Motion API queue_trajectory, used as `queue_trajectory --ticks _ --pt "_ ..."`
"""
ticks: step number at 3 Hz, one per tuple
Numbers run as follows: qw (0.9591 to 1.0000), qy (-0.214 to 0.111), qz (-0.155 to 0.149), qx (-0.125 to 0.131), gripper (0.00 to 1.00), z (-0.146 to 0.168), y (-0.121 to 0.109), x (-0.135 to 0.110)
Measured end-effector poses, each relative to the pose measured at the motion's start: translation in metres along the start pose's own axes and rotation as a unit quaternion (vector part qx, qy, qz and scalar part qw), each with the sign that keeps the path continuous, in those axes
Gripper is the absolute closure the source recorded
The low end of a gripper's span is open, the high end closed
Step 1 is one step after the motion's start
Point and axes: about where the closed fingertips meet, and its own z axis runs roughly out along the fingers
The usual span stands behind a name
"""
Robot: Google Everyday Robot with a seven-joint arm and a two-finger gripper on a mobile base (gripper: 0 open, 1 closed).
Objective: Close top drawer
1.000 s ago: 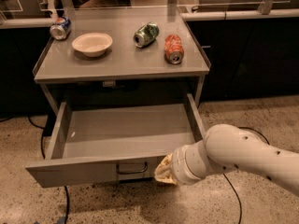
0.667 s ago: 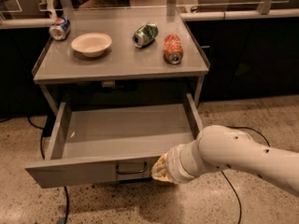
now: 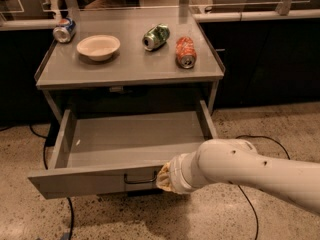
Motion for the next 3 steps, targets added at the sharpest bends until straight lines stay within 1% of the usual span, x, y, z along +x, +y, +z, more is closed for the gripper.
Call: queue_trajectory --ticks 1,2,3 --pt "0.9998 0.009 -0.009 0.012 1.0 0.005 -0.005 -0.003" --pt "0.999 0.025 -0.021 0.029 1.0 0.006 -0.008 -0.006" --pt "0.9973 0.045 -0.035 0.047 1.0 0.003 -0.017 -0.006"
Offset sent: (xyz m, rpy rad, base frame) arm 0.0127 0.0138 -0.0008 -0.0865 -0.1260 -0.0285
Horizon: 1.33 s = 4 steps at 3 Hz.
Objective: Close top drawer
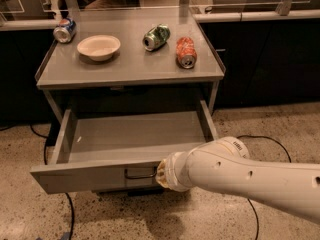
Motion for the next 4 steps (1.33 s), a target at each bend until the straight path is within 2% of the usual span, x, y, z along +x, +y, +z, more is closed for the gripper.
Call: queue_trajectory --ticks 1,2,3,4 --pt "0.9999 0.009 0.008 0.002 1.0 0.001 -0.011 0.011" --pt "1.0 0.007 0.006 0.003 1.0 0.003 -0.021 0.013" --pt "0.9998 -0.013 -0.01 0.006 1.0 0.01 -0.065 0.018" --pt "0.9997 -0.022 -0.007 0.007 1.0 0.013 -0.064 0.02"
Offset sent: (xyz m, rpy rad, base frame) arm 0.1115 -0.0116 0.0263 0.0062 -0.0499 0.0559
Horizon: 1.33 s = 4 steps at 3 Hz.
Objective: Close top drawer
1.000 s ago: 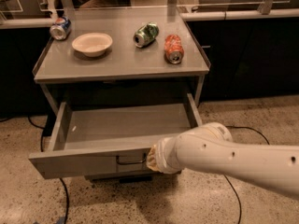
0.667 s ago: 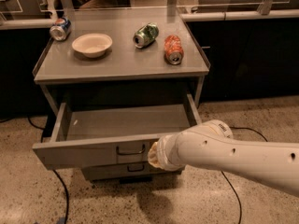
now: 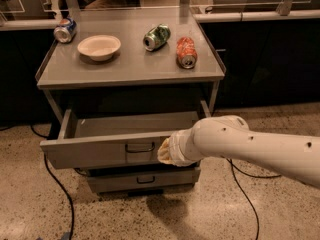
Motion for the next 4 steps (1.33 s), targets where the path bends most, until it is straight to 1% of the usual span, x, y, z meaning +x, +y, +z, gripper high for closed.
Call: queue_trajectory --ticks 2,3,4 --pt "0.9999 -0.002 -0.004 -0.014 1.0 0.022 -0.002 0.016" --pt "0.9987 0.034 -0.032 -0.019 1.0 0.036 -0.007 0.027" --pt "0.9965 0.059 -0.056 -0.021 1.0 0.047 -0.015 0.03"
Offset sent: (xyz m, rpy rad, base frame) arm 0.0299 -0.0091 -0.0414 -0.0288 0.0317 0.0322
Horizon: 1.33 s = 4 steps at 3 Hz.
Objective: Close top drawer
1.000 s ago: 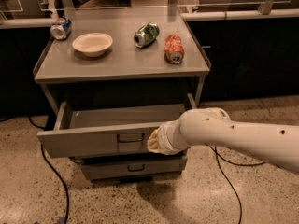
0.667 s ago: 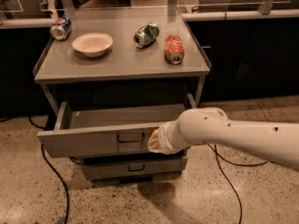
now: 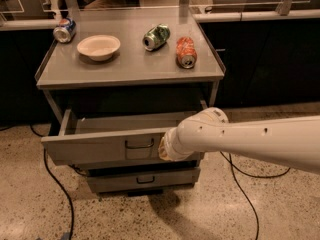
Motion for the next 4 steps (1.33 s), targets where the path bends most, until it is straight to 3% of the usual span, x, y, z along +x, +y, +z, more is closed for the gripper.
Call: queue_trajectory --ticks 1,2,3,4 --pt "0.9996 0.018 -0.022 -0.002 1.0 0.004 -0.015 0.008" --pt "0.9985 0.032 -0.044 0.009 1.0 0.002 -0.05 0.018" --pt "0.998 0.037 -0.05 0.015 1.0 0.0 -0.061 0.021" --pt "0.9945 0.066 -0.069 0.042 1.0 -0.017 -0.107 0.038"
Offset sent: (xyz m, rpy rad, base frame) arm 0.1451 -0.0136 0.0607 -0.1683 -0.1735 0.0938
